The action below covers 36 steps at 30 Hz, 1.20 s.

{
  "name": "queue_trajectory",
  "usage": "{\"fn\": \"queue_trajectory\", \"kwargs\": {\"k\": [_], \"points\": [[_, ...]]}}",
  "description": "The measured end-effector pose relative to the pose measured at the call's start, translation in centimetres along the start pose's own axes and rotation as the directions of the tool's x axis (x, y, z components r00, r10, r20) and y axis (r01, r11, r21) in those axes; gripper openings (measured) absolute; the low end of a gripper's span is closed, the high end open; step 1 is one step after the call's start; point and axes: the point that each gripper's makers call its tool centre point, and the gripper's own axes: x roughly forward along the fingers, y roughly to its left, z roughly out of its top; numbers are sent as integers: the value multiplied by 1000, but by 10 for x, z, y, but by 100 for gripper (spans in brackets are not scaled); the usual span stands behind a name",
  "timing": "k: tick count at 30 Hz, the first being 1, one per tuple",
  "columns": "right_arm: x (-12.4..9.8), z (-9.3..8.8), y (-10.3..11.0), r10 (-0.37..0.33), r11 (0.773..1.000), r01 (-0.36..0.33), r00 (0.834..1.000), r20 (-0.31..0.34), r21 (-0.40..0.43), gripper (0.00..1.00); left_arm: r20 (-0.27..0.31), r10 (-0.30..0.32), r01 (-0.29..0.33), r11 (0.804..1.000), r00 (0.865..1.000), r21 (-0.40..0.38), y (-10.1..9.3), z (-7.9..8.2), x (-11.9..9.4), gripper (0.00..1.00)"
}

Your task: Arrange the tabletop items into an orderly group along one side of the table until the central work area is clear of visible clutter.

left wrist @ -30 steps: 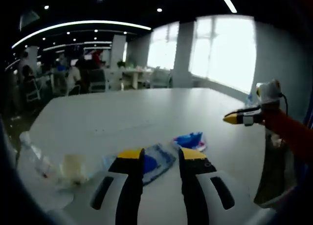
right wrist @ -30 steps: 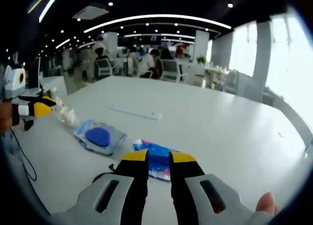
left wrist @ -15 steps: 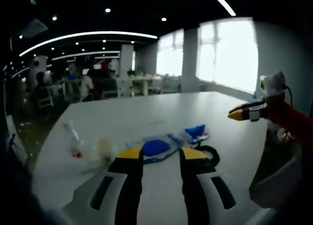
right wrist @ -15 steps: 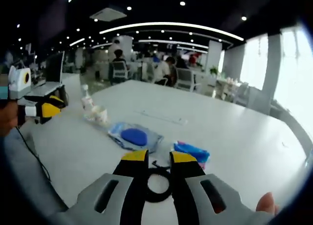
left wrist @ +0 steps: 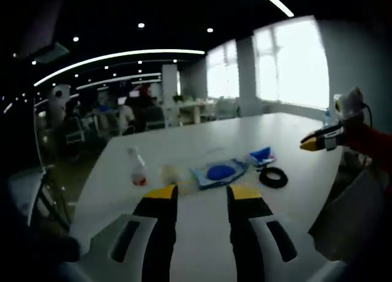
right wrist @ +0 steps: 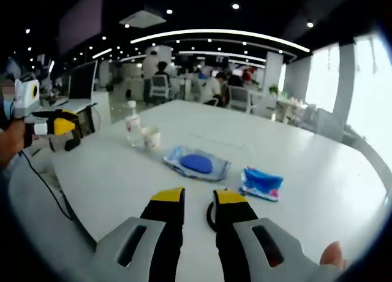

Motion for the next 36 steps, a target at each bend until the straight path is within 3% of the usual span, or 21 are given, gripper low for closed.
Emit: {"fn": "queue_trajectory", "kwargs": {"k": [3, 6, 9, 12, 15, 18, 25, 32, 36], "points": [[-4, -8, 7, 2, 1000, -2, 1000, 0, -9, 24, -27, 1, -1, 1000, 1000, 4, -1, -16, -3, 35], [-7, -13, 11, 6, 1000, -6, 1000, 8, 10, 36, -51, -4, 3, 1000, 999, -11, -3, -25, -2, 42], [-10, -12, 12, -4, 1000, 4, 1000, 31, 12, 44, -22, 15, -14, 1000, 1000, 25, -2, -15, 2, 50], [-10, -12, 11, -15, 1000, 14, 999, 43, 20, 52, -41, 19, -20, 1000, 999, -24, 1, -22, 7, 59], [-9, -12, 8, -35, 999, 34, 998, 57, 22, 64, -99, 27, -31, 999, 995, -44, 4, -35, 9, 68], [-5, -15, 7, -50, 998, 47, 997, 62, 47, 75, -87, 41, -46, 997, 995, -55, 5, -33, 9, 78], [2, -15, 6, -75, 993, 68, 995, 71, 101, 98, -108, 31, -41, 995, 994, -95, 3, -39, 13, 91], [6, -27, 2, -76, 981, 68, 997, 35, 182, 100, -118, 24, -35, 995, 993, -93, 1, -40, 16, 94], [6, -27, 0, -83, 981, 76, 996, 32, 179, 100, -126, 25, -37, 995, 992, -92, 1, -41, 19, 94]]}}
